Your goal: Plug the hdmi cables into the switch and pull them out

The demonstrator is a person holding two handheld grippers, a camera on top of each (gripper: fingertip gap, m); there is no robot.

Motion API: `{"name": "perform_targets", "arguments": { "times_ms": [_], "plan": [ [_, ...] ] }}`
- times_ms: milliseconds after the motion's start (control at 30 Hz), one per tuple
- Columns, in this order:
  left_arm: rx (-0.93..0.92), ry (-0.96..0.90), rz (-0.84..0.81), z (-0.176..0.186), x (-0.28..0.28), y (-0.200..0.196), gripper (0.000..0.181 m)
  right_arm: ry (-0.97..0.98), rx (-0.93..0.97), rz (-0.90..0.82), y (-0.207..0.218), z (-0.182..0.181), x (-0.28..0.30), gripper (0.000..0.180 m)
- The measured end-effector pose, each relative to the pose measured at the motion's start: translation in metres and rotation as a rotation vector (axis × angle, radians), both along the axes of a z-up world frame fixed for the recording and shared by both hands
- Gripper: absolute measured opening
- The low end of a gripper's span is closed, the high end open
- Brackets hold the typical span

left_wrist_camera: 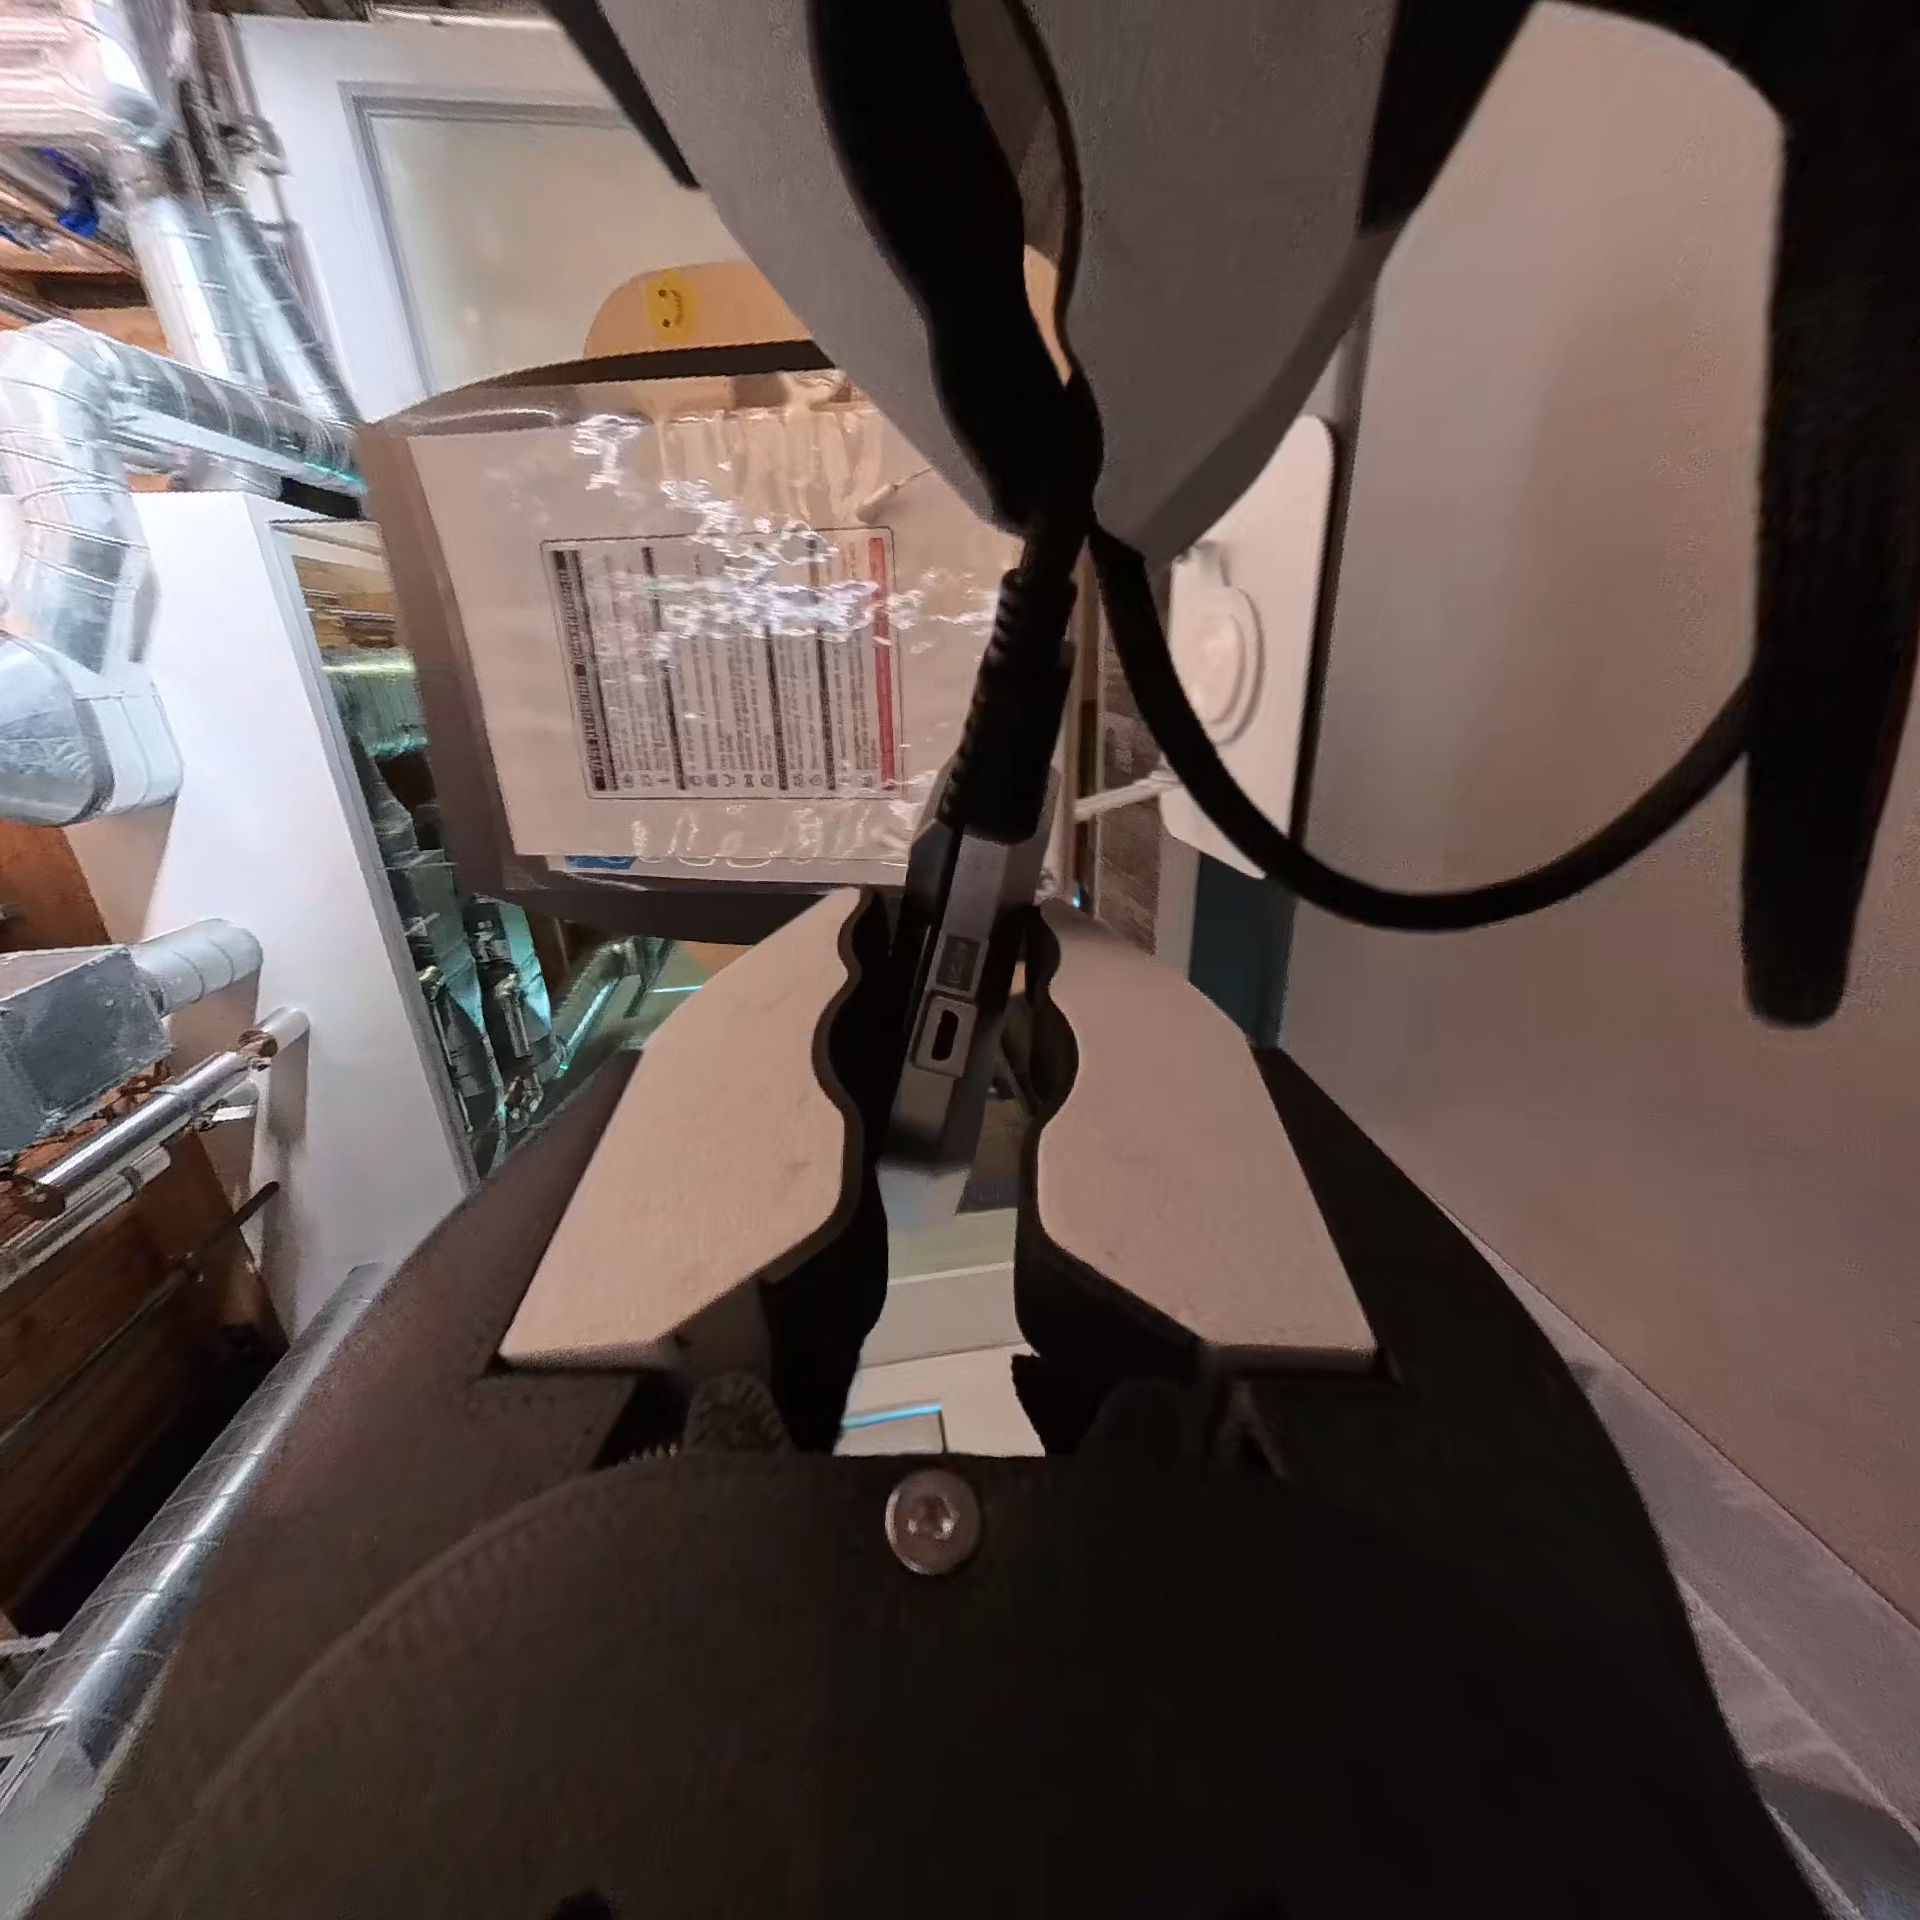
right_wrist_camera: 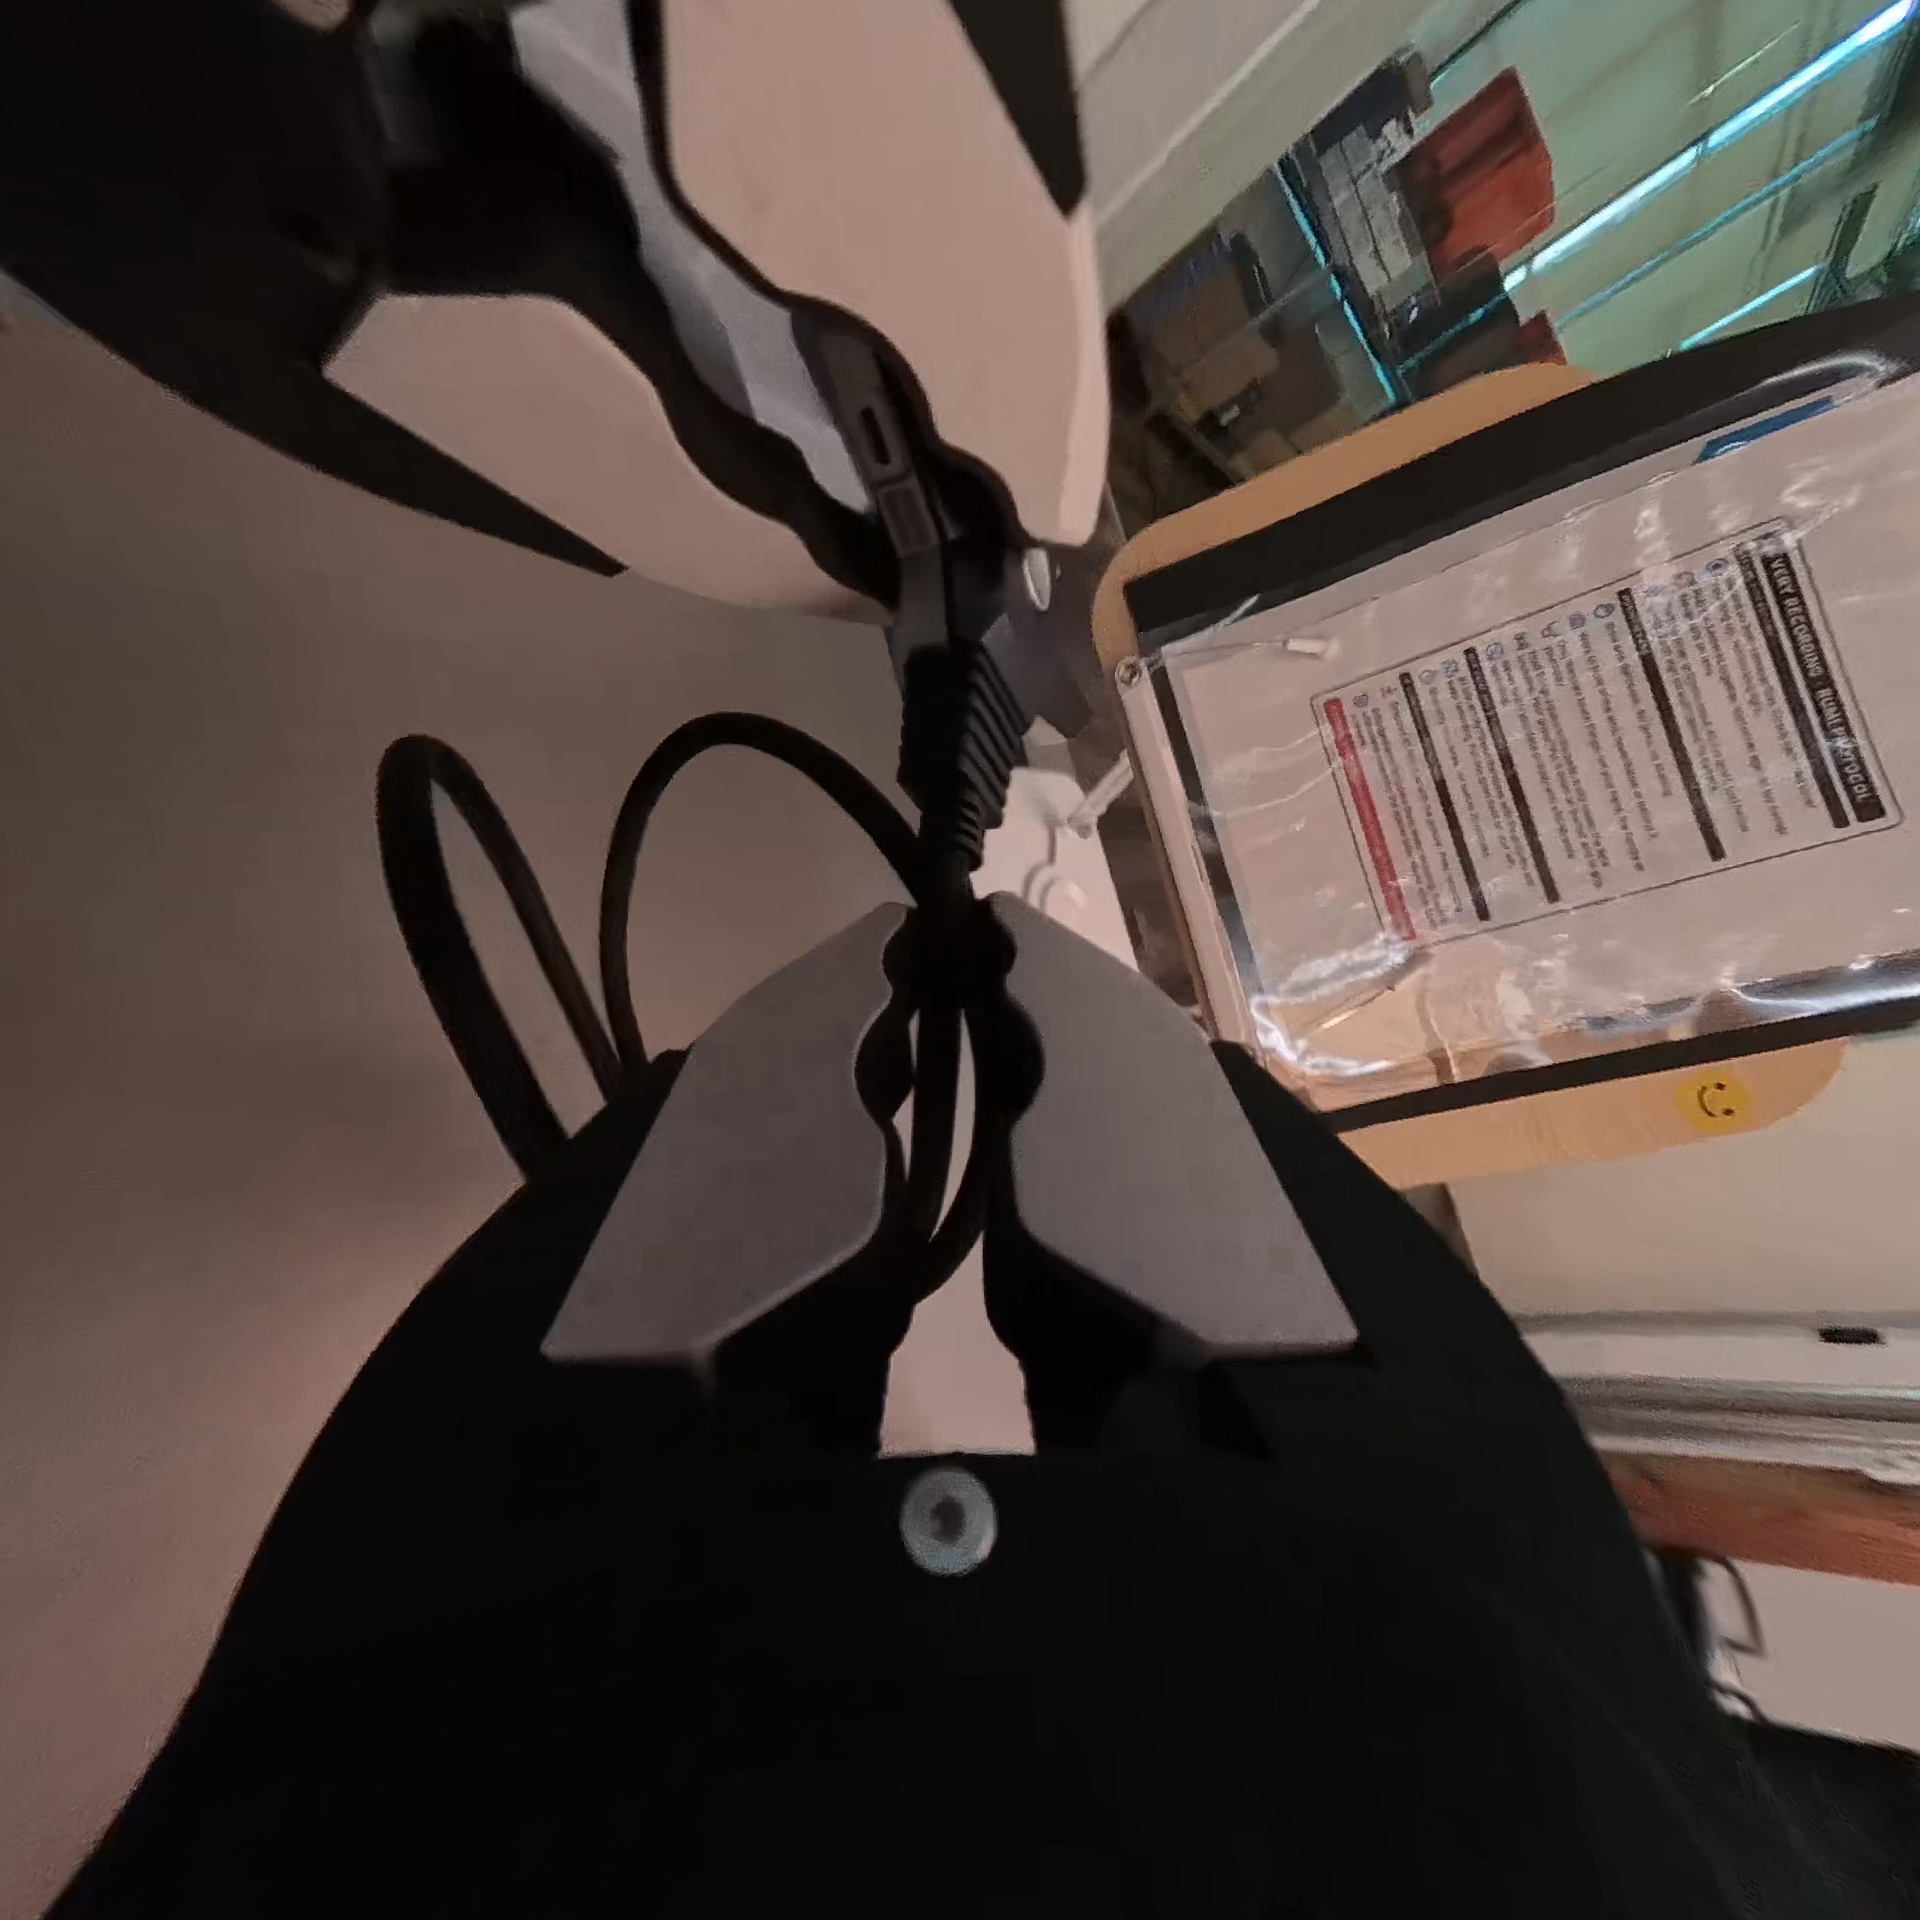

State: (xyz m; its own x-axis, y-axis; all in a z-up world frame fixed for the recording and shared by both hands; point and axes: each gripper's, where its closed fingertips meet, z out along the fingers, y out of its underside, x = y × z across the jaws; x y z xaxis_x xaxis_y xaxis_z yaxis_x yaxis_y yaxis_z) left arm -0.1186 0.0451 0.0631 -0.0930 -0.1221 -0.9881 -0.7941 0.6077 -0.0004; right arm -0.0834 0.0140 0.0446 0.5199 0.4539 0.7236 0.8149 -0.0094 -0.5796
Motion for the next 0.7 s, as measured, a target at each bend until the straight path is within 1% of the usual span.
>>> {"name": "perform_targets", "arguments": {
  "times_ms": [67,100,133,167,267,367,500,600,700],
  "plan": [
    [0.011,-0.051,-0.022,0.01,-0.003,-0.004,0.026,0.05,0.042,0.051,-0.004,0.011,-0.002,0.01],
    [0.003,-0.086,-0.032,0.017,-0.004,-0.007,0.03,0.052,0.068,0.064,-0.005,0.016,-0.002,0.009],
    [-0.009,-0.137,-0.04,0.027,-0.008,-0.009,0.041,0.047,0.092,0.063,-0.007,0.021,0.0,0.009],
    [-0.025,-0.192,-0.042,0.038,-0.014,-0.01,0.046,0.047,0.113,0.061,-0.008,0.025,0.003,0.009],
    [-0.108,-0.32,-0.099,0.065,-0.043,-0.012,0.054,0.136,0.117,0.106,-0.015,0.036,0.006,0.009],
    [-0.279,-0.487,-0.24,0.086,-0.065,-0.016,0.053,0.149,0.15,0.131,-0.023,0.046,0.01,0.009],
    [-0.554,-0.636,-0.518,0.096,-0.073,-0.027,0.051,0.129,0.194,0.129,-0.03,0.057,0.008,0.009],
    [-0.739,-0.658,-0.665,0.092,-0.07,-0.033,0.054,0.154,0.221,0.18,-0.039,0.066,-0.003,0.01],
    [-0.843,-0.658,-0.764,0.087,-0.066,-0.038,0.059,0.2,0.243,0.256,-0.052,0.076,-0.015,0.011]
  ]
}}
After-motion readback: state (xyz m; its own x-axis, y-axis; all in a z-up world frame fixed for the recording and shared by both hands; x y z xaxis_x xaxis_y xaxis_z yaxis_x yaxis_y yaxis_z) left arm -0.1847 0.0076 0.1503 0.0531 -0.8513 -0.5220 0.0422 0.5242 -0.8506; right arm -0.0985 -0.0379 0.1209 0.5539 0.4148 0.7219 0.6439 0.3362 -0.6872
